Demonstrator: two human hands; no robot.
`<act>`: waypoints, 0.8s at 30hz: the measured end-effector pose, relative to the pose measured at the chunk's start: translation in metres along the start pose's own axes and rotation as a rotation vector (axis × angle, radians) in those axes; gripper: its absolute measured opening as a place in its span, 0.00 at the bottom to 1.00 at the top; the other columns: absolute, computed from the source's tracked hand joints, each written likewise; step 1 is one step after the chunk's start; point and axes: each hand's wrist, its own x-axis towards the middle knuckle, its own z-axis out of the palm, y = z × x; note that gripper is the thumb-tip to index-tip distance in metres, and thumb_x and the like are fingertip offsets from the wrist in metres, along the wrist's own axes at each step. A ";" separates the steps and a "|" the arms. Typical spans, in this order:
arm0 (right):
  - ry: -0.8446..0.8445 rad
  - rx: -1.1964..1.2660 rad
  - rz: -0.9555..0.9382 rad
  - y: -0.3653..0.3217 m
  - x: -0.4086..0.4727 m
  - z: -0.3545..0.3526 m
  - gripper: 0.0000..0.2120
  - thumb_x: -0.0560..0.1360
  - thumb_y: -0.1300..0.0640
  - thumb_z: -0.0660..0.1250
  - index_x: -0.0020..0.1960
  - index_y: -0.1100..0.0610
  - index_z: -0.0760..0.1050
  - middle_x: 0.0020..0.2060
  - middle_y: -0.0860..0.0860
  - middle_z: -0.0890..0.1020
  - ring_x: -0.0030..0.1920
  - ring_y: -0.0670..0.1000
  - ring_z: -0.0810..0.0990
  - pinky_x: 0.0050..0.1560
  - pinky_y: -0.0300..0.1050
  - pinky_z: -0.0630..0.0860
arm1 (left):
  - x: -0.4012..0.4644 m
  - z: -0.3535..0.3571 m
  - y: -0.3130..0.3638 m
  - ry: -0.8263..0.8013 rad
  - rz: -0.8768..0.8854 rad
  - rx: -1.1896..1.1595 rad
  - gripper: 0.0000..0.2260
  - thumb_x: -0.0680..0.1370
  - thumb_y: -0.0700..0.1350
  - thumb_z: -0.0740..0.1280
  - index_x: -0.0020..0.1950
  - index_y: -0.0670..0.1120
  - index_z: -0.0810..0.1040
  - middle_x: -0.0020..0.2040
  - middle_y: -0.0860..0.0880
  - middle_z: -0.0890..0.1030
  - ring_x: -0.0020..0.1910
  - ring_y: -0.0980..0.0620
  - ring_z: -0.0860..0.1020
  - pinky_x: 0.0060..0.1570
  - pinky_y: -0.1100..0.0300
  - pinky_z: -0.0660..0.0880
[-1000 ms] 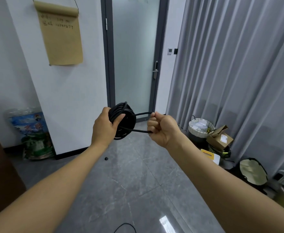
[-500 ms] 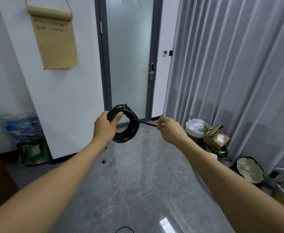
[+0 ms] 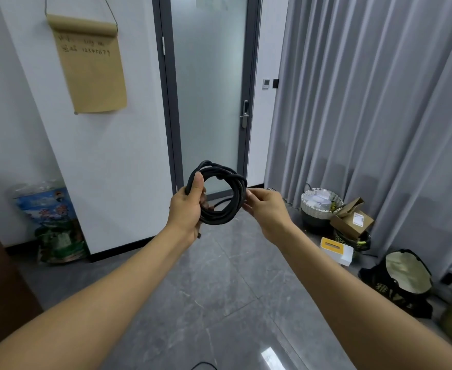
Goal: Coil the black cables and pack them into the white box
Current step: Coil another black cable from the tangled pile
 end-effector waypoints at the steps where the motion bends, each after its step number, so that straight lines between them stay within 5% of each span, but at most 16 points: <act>1: -0.028 0.068 0.021 -0.003 -0.002 0.002 0.12 0.79 0.67 0.58 0.45 0.67 0.79 0.38 0.56 0.79 0.41 0.52 0.77 0.56 0.47 0.76 | 0.001 0.000 -0.001 0.006 -0.007 -0.015 0.16 0.77 0.56 0.62 0.41 0.45 0.71 0.29 0.52 0.66 0.25 0.56 0.66 0.25 0.67 0.70; 5: -0.182 0.475 0.130 -0.009 -0.007 0.001 0.12 0.77 0.64 0.56 0.41 0.63 0.76 0.37 0.56 0.79 0.47 0.57 0.77 0.59 0.49 0.74 | 0.005 0.000 -0.002 0.055 -0.002 -0.018 0.17 0.77 0.57 0.63 0.38 0.45 0.70 0.27 0.52 0.67 0.26 0.55 0.65 0.29 0.63 0.69; 8: -0.237 0.256 0.101 -0.008 -0.008 0.005 0.10 0.76 0.53 0.65 0.48 0.60 0.80 0.40 0.59 0.81 0.49 0.56 0.81 0.59 0.47 0.74 | 0.006 0.001 -0.005 0.101 -0.005 0.010 0.17 0.76 0.58 0.64 0.37 0.46 0.70 0.28 0.52 0.68 0.28 0.54 0.66 0.35 0.60 0.69; 13: -0.091 0.228 0.061 -0.002 0.000 0.019 0.06 0.73 0.60 0.70 0.45 0.63 0.77 0.38 0.54 0.82 0.39 0.48 0.83 0.48 0.42 0.79 | 0.008 0.005 -0.012 0.120 0.026 0.113 0.17 0.76 0.59 0.63 0.40 0.45 0.71 0.32 0.51 0.71 0.33 0.53 0.70 0.42 0.57 0.71; 17: -0.114 0.306 0.084 0.003 0.004 0.023 0.02 0.74 0.63 0.67 0.43 0.63 0.76 0.35 0.54 0.81 0.34 0.46 0.81 0.38 0.39 0.77 | 0.015 -0.002 -0.011 0.113 0.017 0.229 0.22 0.75 0.62 0.61 0.53 0.44 0.75 0.45 0.50 0.77 0.51 0.48 0.75 0.57 0.53 0.72; 24: -0.170 0.561 0.164 0.017 0.011 0.028 0.08 0.75 0.68 0.61 0.39 0.60 0.74 0.28 0.52 0.74 0.28 0.48 0.75 0.34 0.41 0.73 | 0.015 -0.006 -0.006 0.024 0.085 0.422 0.19 0.78 0.61 0.57 0.44 0.45 0.72 0.34 0.51 0.76 0.34 0.55 0.74 0.38 0.62 0.70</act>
